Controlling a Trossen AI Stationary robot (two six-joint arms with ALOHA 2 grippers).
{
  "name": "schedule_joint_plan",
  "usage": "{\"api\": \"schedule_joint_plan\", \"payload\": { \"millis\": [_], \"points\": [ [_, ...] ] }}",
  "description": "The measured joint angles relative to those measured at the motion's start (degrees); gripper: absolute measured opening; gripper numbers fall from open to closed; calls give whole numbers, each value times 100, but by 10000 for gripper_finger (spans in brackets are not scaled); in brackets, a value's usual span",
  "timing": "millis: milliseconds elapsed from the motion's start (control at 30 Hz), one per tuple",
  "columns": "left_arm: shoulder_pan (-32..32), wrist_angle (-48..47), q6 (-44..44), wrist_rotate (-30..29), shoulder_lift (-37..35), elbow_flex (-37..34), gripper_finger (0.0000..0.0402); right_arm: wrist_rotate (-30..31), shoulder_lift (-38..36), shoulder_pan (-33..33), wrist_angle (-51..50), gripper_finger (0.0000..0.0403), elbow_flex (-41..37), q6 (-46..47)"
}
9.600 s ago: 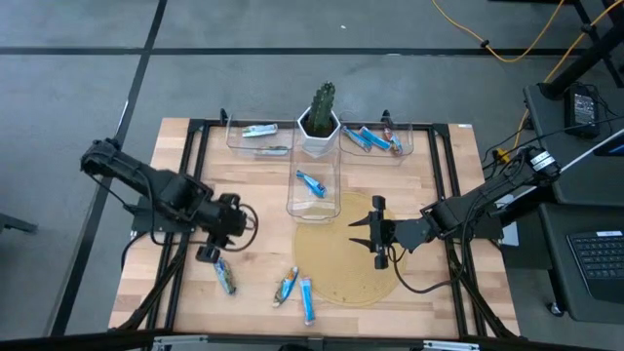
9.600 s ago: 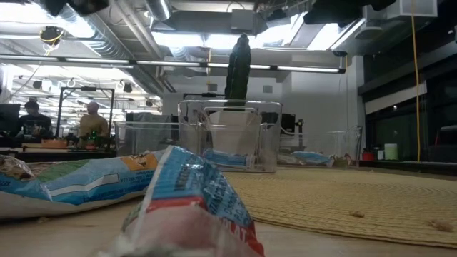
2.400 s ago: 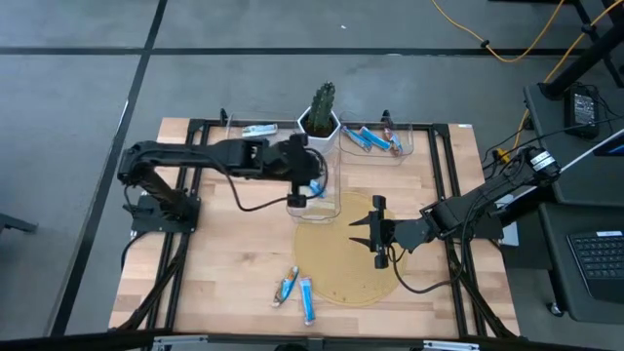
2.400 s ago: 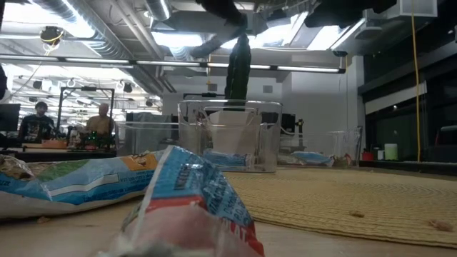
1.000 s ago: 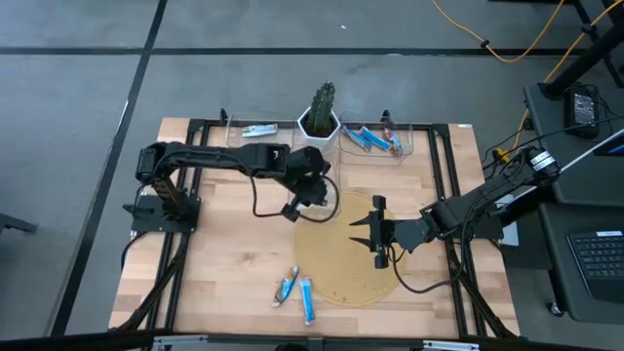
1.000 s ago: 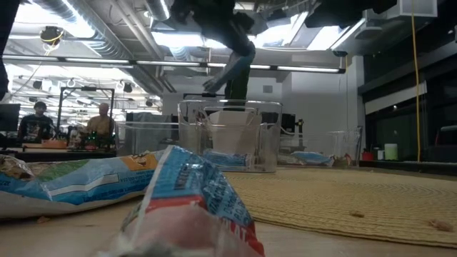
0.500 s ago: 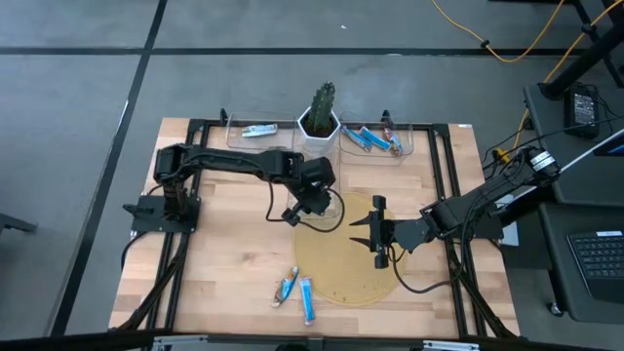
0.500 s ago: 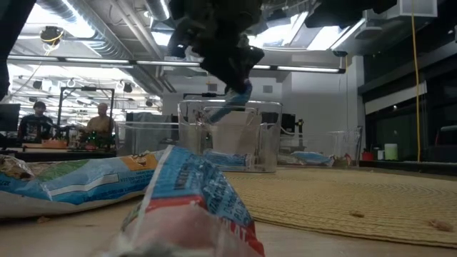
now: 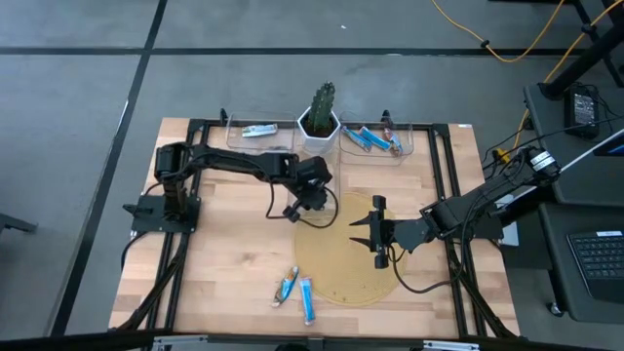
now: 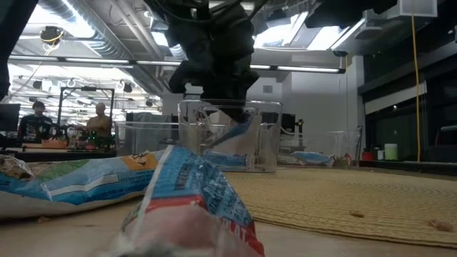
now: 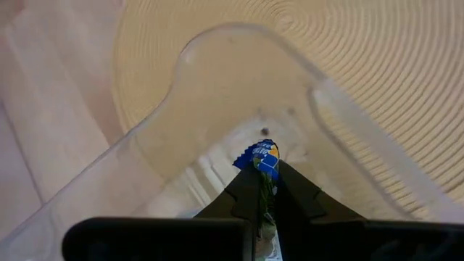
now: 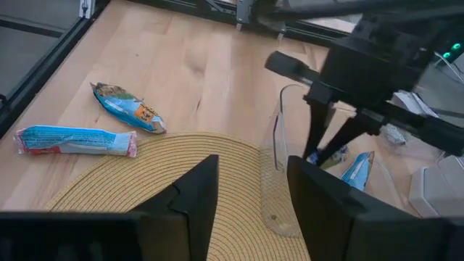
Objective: Pick and place Granola Bars by type
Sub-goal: Put the blue green granola bar into the middle transparent bin
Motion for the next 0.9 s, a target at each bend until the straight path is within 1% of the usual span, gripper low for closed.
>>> {"api": "schedule_joint_plan", "payload": {
  "millis": [300,467,633,767,900],
  "points": [
    [186,233,44,35,-1,-25,15,0,0,0,3,168,0,0],
    [179,46,22,32,129,-36,15,0,0,0,3,168,0,18],
    [217,92,-70,211,343,-14,15,0,0,0,2,168,0,17],
    [216,208,107,54,451,-30,15,-27,0,0,5,168,0,15],
    [226,348,101,36,423,-32,15,-35,0,0,5,168,0,0]
  ]
}}
